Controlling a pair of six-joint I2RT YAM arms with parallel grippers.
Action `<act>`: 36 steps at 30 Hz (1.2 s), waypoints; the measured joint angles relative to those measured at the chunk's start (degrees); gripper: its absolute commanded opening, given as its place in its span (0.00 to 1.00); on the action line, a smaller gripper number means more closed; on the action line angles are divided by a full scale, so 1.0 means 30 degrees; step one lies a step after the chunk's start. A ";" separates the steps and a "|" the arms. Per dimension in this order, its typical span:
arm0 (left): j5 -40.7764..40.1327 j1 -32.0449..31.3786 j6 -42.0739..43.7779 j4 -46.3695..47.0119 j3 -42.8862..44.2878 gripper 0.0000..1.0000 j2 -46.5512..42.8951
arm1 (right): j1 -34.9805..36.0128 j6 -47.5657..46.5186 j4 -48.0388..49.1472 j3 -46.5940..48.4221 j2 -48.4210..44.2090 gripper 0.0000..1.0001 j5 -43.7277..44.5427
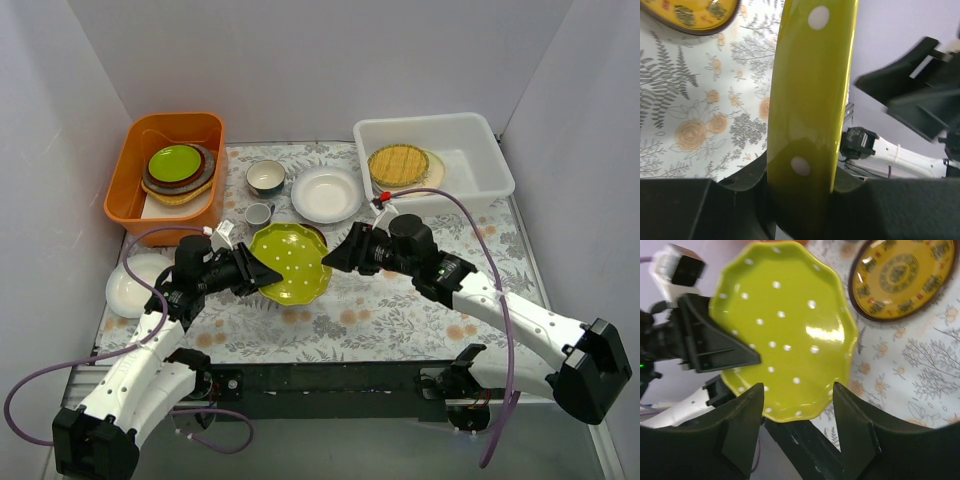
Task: Place the plates into the plastic bin on the countertop
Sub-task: Place the plate in the plastic bin.
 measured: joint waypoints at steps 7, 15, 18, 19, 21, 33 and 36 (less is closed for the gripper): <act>-0.0780 0.0036 -0.0124 -0.0495 -0.0131 0.00 0.0051 | -0.0583 0.0794 0.2157 -0.0517 -0.1100 0.70 -0.0430; -0.0794 0.0036 -0.0546 -0.0503 -0.0124 0.00 -0.0022 | -0.0750 0.0896 0.2069 -0.1056 0.0335 0.76 -0.0641; -0.0787 0.0036 -0.0729 -0.0510 -0.0007 0.00 -0.0087 | -0.0801 0.0896 0.2113 -0.1435 0.0612 0.78 -0.0838; -0.0780 0.0036 -0.0794 -0.0503 0.0044 0.00 -0.0117 | -0.0816 0.0911 0.2193 -0.1559 0.0707 0.78 -0.0954; -0.0721 0.0036 -0.0940 -0.0415 0.0080 0.00 -0.0182 | -0.0838 0.1129 0.2980 -0.1974 0.0918 0.78 -0.1319; -0.0525 -0.0058 -0.1406 -0.0211 0.0095 0.00 -0.0335 | -0.0911 0.4969 1.4965 -0.6120 0.4889 0.56 -0.4830; -0.0466 -0.0087 -0.1435 -0.0197 0.0095 0.00 -0.0444 | -0.0925 0.6105 1.8127 -0.6717 0.5690 0.49 -0.5056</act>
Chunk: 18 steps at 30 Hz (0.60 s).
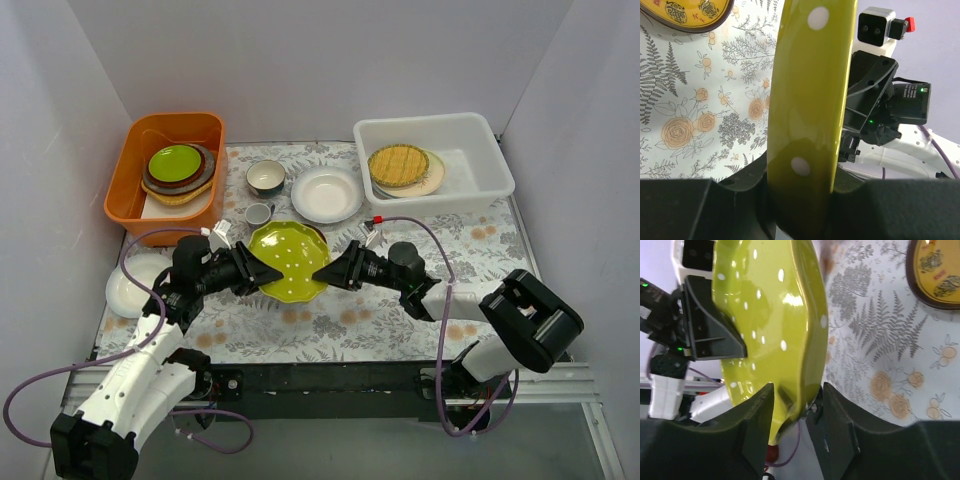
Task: Place the plates into the plastic bin on the countertop
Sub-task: Place the plate in the plastic bin.
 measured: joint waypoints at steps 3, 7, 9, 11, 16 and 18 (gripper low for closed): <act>0.0044 0.0000 -0.0015 0.0000 0.0000 0.00 -0.0022 | 0.0000 0.1013 0.2907 -0.0452 0.0882 0.38 -0.0291; 0.0226 0.0000 0.0335 0.0233 0.0000 0.00 -0.0131 | -0.0102 0.2310 0.4634 -0.0634 0.1843 0.14 -0.0284; 0.0364 -0.0153 0.0962 0.0554 0.0000 0.01 -0.0189 | -0.0182 0.3220 0.4692 -0.0685 0.2025 0.04 -0.0160; 0.0437 -0.0146 0.0918 0.0561 0.0000 0.10 -0.0197 | -0.0182 0.3271 0.5056 -0.0801 0.1989 0.01 -0.0095; 0.0619 -0.0160 0.1056 0.0525 0.0066 0.47 -0.0153 | -0.0153 0.2652 0.4189 -0.0933 0.0969 0.01 0.0211; 0.0648 -0.0153 0.1115 0.0350 0.0335 0.57 -0.0109 | -0.0189 0.1872 0.3118 -0.0933 0.0022 0.01 0.0350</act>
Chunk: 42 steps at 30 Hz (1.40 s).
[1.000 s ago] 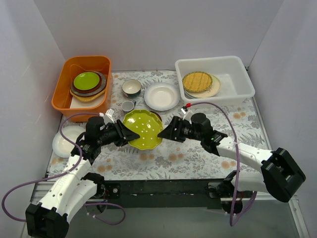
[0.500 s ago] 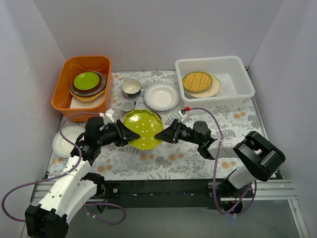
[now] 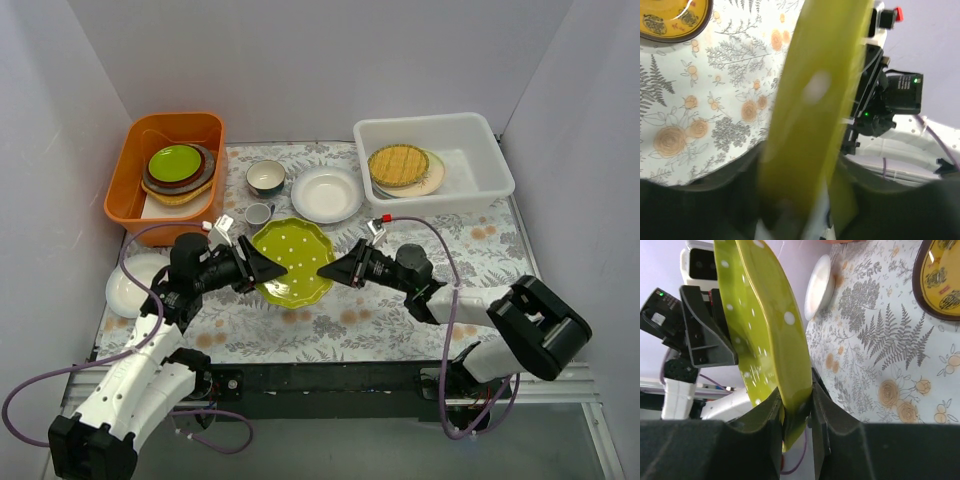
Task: Place the plates into the plastic bin on the countertop
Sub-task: Place the plate in the plastic bin.
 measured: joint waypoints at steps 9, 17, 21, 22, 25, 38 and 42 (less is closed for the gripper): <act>-0.0699 0.0015 0.0772 -0.1137 0.1770 0.82 0.0204 | -0.0364 -0.4692 -0.9216 0.2084 -0.5056 0.01 0.1180; -0.1581 0.0015 0.1683 -0.2208 0.2127 0.86 0.0488 | -0.1421 -0.7395 -1.5285 0.4014 -0.6615 0.01 0.2200; -0.2215 0.0015 0.2142 -0.2936 0.2601 0.86 0.0481 | -0.2521 -0.8225 -1.7464 0.4204 -0.6994 0.01 0.2492; -0.2339 0.0015 0.2229 -0.3075 0.2718 0.87 0.0481 | -0.2871 -0.8408 -1.7974 0.4269 -0.7038 0.01 0.2506; -0.2739 0.0015 0.2543 -0.3483 0.2943 0.91 0.0481 | -0.3825 -0.9012 -1.9380 0.4692 -0.7053 0.01 0.2506; -0.5195 0.0000 0.5493 -0.6455 0.5727 0.98 0.2725 | -0.7847 -1.1759 -2.2454 0.8677 -0.6426 0.01 0.1931; -0.6251 -0.0233 0.6156 -0.6958 0.6470 0.98 0.3759 | -0.8969 -1.2706 -2.3620 1.0069 -0.5697 0.01 0.1785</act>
